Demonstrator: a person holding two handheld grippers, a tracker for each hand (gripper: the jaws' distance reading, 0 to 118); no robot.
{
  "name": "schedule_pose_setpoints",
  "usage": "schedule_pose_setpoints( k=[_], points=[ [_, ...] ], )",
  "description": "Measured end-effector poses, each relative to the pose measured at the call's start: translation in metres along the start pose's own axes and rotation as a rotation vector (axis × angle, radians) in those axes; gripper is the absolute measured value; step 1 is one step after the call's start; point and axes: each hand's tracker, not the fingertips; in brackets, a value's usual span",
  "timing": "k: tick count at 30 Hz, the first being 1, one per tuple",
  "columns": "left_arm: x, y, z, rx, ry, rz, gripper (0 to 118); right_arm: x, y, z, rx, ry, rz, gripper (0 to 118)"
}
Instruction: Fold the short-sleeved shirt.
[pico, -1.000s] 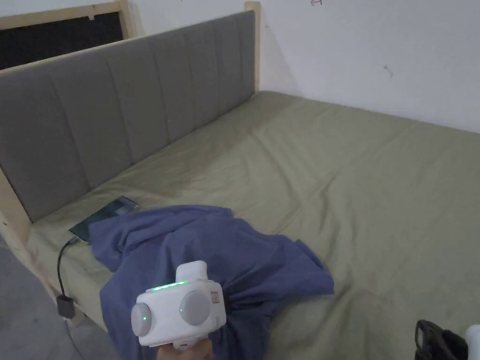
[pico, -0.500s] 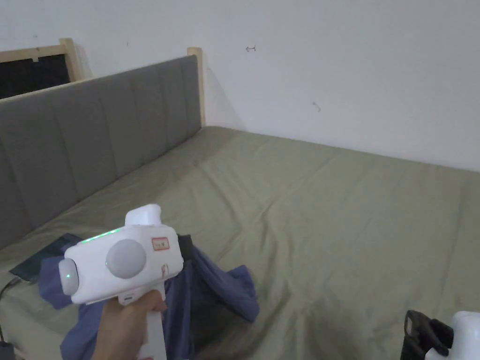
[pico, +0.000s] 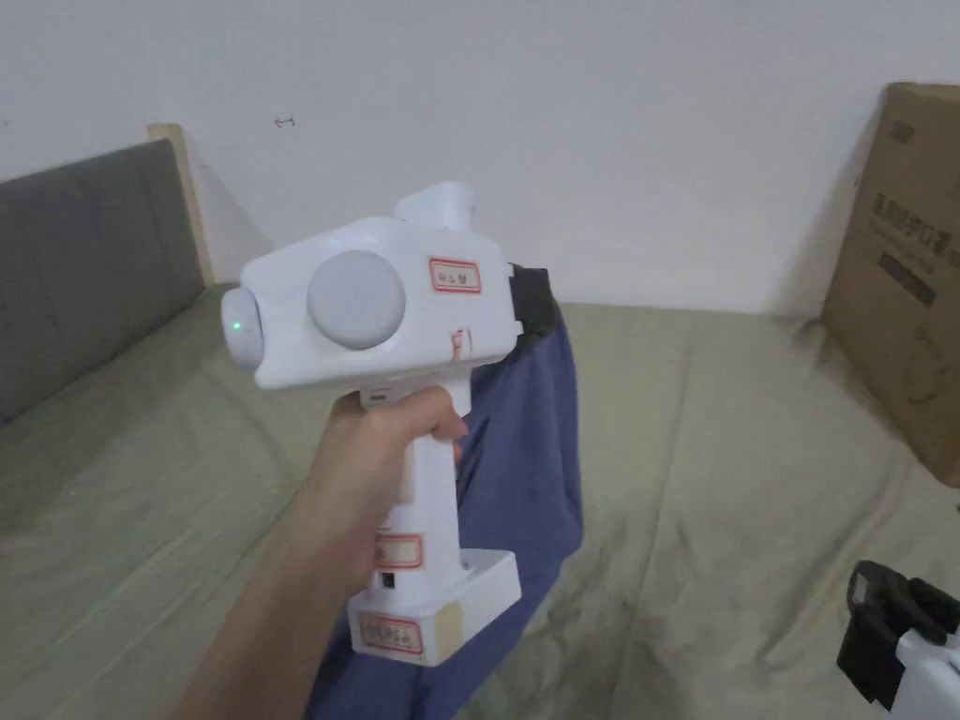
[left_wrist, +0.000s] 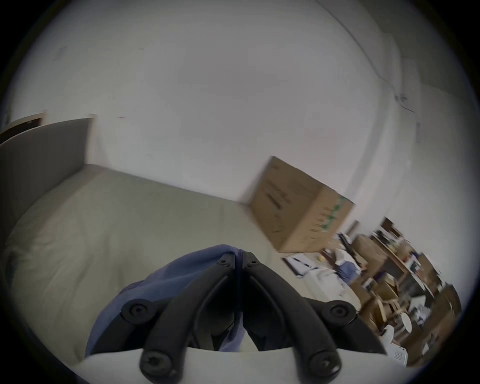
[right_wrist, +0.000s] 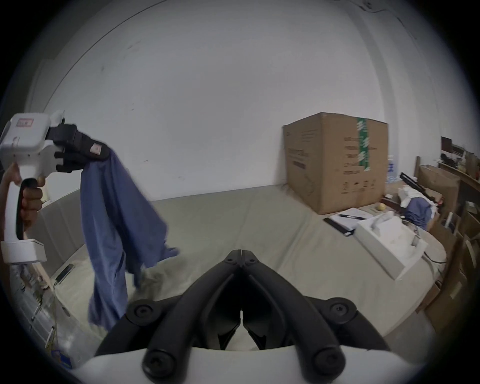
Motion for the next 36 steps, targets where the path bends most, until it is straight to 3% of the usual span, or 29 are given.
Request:
schedule_pose_setpoints(
  k=[3, 6, 9, 14, 20, 23, 24, 25, 26, 27, 28, 32, 36],
  points=[
    [0.04, -0.021, -0.038, -0.062, -0.092, -0.031, 2, 0.029, -0.002, 0.008, 0.003, -0.064, -0.03, 0],
    [0.061, -0.064, -0.078, -0.191, -0.211, 0.052, 2, 0.054, -0.008, 0.012, -0.015, -0.12, -0.047, 0],
    [0.072, -0.135, -0.126, -0.359, -0.164, -0.037, 2, 0.075, -0.018, 0.011, -0.044, -0.17, -0.064, 0],
    [0.057, -0.261, -0.186, -0.715, -0.118, 0.034, 2, 0.101, -0.034, 0.009, -0.082, -0.204, -0.113, 0],
    [0.054, -0.312, -0.195, -0.795, -0.033, -0.018, 4, 0.117, -0.045, -0.001, -0.122, -0.226, -0.142, 0],
    [0.053, -0.308, -0.197, -0.776, -0.026, 0.025, 15, 0.117, -0.044, -0.004, -0.124, -0.215, -0.153, 0],
    [0.052, -0.303, -0.195, -0.766, -0.037, 0.026, 26, 0.116, -0.044, -0.004, -0.124, -0.211, -0.151, 0],
    [0.053, -0.299, -0.194, -0.751, -0.041, 0.03, 51, 0.115, -0.044, -0.006, -0.125, -0.208, -0.147, 0],
    [0.053, -0.293, -0.192, -0.721, -0.05, 0.049, 83, 0.114, -0.043, -0.007, -0.127, -0.203, -0.144, 0],
    [0.051, -0.285, -0.184, -0.684, -0.064, 0.061, 101, 0.112, -0.042, -0.008, -0.129, -0.197, -0.142, 0],
    [0.049, -0.279, -0.177, -0.639, -0.075, 0.056, 110, 0.11, -0.042, -0.009, -0.129, -0.191, -0.142, 0],
    [0.03, -0.239, -0.132, -0.419, -0.096, -0.036, 112, 0.099, -0.038, -0.009, -0.118, -0.163, -0.137, 0],
    [0.0, -0.199, -0.095, -0.365, 0.019, -0.101, 112, 0.084, -0.035, -0.012, -0.117, -0.122, -0.126, 0]
  ],
)
